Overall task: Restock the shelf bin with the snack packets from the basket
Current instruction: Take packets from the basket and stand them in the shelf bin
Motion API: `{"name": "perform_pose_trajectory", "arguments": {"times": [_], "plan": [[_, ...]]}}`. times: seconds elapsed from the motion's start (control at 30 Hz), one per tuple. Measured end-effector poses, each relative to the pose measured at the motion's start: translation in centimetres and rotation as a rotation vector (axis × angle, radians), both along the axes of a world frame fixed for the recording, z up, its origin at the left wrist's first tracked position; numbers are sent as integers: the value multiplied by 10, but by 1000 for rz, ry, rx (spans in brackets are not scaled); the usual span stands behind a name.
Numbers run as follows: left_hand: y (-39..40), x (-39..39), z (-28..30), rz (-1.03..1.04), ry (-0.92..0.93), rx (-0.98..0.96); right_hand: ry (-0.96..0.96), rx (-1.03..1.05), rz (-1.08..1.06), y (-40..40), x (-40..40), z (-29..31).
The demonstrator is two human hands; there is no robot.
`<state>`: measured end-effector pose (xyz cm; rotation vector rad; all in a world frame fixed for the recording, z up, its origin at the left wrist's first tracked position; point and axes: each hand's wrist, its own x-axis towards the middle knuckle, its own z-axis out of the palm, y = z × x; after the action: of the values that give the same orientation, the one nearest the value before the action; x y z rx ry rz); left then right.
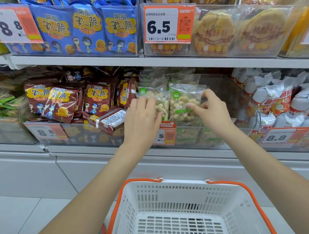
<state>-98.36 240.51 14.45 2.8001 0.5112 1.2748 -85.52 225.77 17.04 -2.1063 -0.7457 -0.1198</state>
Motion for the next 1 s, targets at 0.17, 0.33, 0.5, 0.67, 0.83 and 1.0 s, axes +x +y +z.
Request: {"name": "perform_pose_trajectory", "arguments": {"times": [0.17,0.33,0.5,0.67,0.83,1.0], "plan": [[-6,4,-8,-25,116,126,-63,83,-35,9,4,6],[-5,3,-11,6,204,105,-44,-57,-83,7,2,-12],[-14,3,-10,-83,180,199,-112,82,-151,9,-10,-16],[-24,10,-25,-234,287,328,-112,-18,-138,12,-11,-19],[-28,15,-32,-204,274,258,-64,-117,-8,8,-7,-15],[-29,10,-31,-224,303,241,-1,-109,19,7,-4,-11]]}}
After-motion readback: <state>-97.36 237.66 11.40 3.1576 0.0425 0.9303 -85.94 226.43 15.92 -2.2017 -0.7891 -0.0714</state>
